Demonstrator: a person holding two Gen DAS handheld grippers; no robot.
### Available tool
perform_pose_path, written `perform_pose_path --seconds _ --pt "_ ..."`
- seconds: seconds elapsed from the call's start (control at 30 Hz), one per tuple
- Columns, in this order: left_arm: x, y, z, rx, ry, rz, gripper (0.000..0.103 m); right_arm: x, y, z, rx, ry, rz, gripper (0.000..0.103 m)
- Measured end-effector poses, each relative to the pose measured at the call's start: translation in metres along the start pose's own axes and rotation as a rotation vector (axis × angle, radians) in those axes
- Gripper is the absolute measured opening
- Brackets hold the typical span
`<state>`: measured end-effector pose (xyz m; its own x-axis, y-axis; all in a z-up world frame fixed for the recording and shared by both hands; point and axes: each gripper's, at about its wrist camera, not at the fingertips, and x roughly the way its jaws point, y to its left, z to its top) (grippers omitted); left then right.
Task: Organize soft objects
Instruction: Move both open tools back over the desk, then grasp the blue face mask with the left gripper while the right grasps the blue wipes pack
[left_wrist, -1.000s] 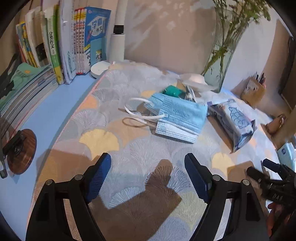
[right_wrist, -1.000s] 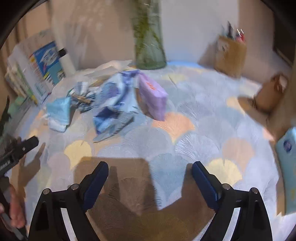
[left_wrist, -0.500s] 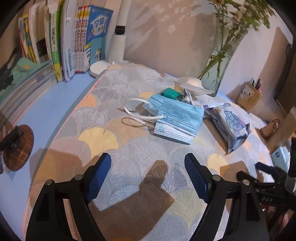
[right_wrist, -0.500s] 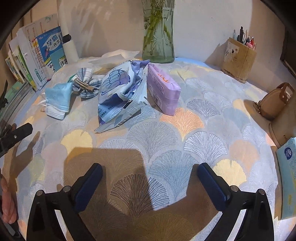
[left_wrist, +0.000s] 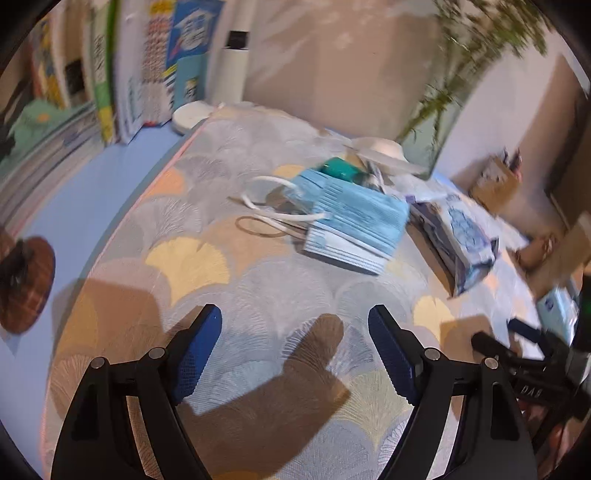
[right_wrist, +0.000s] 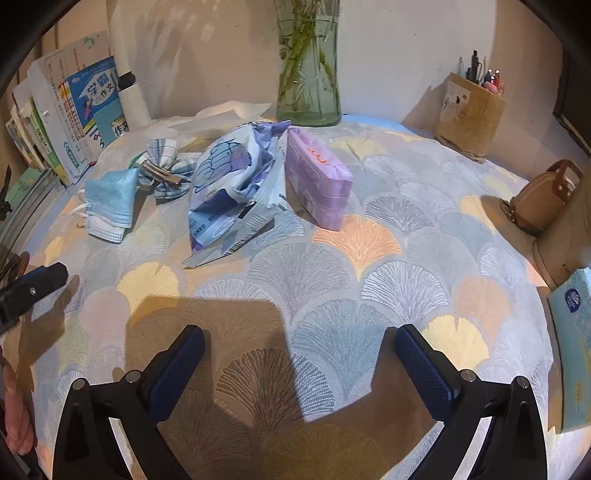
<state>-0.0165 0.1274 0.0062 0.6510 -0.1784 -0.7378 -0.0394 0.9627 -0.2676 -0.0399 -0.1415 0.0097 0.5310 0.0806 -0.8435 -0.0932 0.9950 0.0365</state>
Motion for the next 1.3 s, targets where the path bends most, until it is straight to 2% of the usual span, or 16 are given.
perform_pose_path --seconds 0.07,0.1,0.2,0.3,0.4,0.47,0.6,0.67,0.8,1.03,1.1,1.17,1.2,1.23,1.3 --pt "-0.001 -0.001 -0.002 -0.014 -0.023 0.063 0.081 -0.001 -0.001 -0.001 0.009 -0.001 -0.007 0.103" --pt "0.0 -0.007 -0.003 0.016 -0.017 0.103 0.081 -0.001 -0.002 -0.002 0.012 -0.001 -0.01 0.103" --pt "-0.005 -0.02 -0.007 0.107 -0.016 0.089 0.081 -0.005 -0.004 -0.005 0.025 -0.007 -0.036 0.103" --pt "-0.007 -0.016 -0.009 0.098 0.028 0.059 0.081 -0.006 -0.006 -0.008 0.031 0.011 -0.02 0.103" --pt "-0.013 -0.009 -0.009 0.057 0.038 0.007 0.081 -0.012 -0.011 -0.01 0.039 0.013 0.041 0.103" --pt "-0.017 -0.018 -0.004 0.091 0.023 0.03 0.081 -0.022 -0.013 -0.003 0.038 -0.028 0.154 0.103" --pt "-0.013 -0.061 0.02 0.24 0.028 0.05 0.082 -0.035 -0.006 0.037 0.048 -0.055 0.207 0.103" --pt "-0.003 -0.075 0.034 0.261 0.034 0.05 0.083 -0.032 -0.002 0.053 0.054 -0.051 0.241 0.103" --pt "0.027 -0.087 0.051 0.28 0.036 0.096 0.083 -0.021 0.013 0.068 -0.014 -0.073 0.165 0.103" --pt "0.055 -0.084 0.055 0.283 0.003 0.184 0.083 0.006 0.038 0.078 -0.115 -0.11 0.096 0.102" --pt "0.056 -0.081 0.052 0.296 -0.007 0.193 0.083 0.012 0.044 0.078 -0.151 -0.138 0.043 0.097" --pt "0.057 -0.08 0.051 0.308 -0.013 0.196 0.077 0.016 0.049 0.075 -0.177 -0.154 0.018 0.092" --pt "0.055 -0.078 0.05 0.312 -0.014 0.179 0.065 0.016 0.052 0.072 -0.194 -0.171 -0.001 0.088" --pt "0.054 -0.077 0.05 0.316 -0.01 0.157 0.059 0.016 0.055 0.07 -0.207 -0.178 -0.004 0.084" --pt "0.047 -0.074 0.046 0.333 -0.019 0.112 0.044 0.014 0.062 0.066 -0.251 -0.194 -0.03 0.061"
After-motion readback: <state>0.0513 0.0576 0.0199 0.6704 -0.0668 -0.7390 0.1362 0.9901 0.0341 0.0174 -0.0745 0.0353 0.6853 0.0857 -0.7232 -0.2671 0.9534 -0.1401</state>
